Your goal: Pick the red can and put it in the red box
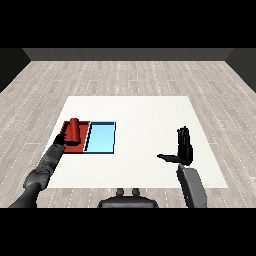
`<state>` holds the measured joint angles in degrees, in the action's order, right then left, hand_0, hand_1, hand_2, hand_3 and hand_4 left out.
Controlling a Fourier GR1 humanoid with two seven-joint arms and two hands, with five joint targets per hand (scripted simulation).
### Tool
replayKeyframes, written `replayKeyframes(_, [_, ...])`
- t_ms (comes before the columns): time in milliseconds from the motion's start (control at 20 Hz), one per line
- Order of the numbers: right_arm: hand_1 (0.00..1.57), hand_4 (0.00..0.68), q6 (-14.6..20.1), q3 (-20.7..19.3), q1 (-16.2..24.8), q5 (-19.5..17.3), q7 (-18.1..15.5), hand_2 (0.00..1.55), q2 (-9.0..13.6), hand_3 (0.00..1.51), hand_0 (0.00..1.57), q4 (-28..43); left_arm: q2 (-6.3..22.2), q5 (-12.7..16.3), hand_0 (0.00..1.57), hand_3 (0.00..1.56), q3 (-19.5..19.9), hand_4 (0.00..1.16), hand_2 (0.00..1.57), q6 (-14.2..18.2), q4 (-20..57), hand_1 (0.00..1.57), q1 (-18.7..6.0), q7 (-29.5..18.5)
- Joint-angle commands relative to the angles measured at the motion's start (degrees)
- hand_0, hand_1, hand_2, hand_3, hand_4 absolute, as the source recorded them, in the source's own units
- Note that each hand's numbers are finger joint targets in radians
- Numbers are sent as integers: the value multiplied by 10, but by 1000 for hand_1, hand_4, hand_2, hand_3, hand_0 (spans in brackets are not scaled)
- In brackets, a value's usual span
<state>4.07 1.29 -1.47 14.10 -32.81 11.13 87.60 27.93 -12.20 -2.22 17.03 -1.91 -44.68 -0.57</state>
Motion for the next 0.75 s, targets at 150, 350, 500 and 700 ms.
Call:
replayKeyframes(150, [0, 0, -19, -10, -5, 8, 2, 0, 14, 0, 0, 15, 2, 61, 0, 0, 64, 0, 0, 38, -41, 0, 14, -61])
replayKeyframes(350, [0, 0, -28, 3, 25, 8, -18, 0, 3, 0, 0, 22, -9, 154, 0, 0, 156, 0, 0, 38, -127, 0, 29, -208])
replayKeyframes(500, [0, 0, -12, 13, 6, 4, 2, 0, -13, 0, 0, 18, -41, 196, 0, 0, 190, 0, 0, 7, -203, 0, 25, -313])
replayKeyframes(700, [0, 0, -31, 14, 4, 7, 12, 0, 4, 0, 0, 21, -72, 218, 0, 0, 186, 0, 0, -53, -294, 0, 45, -377])
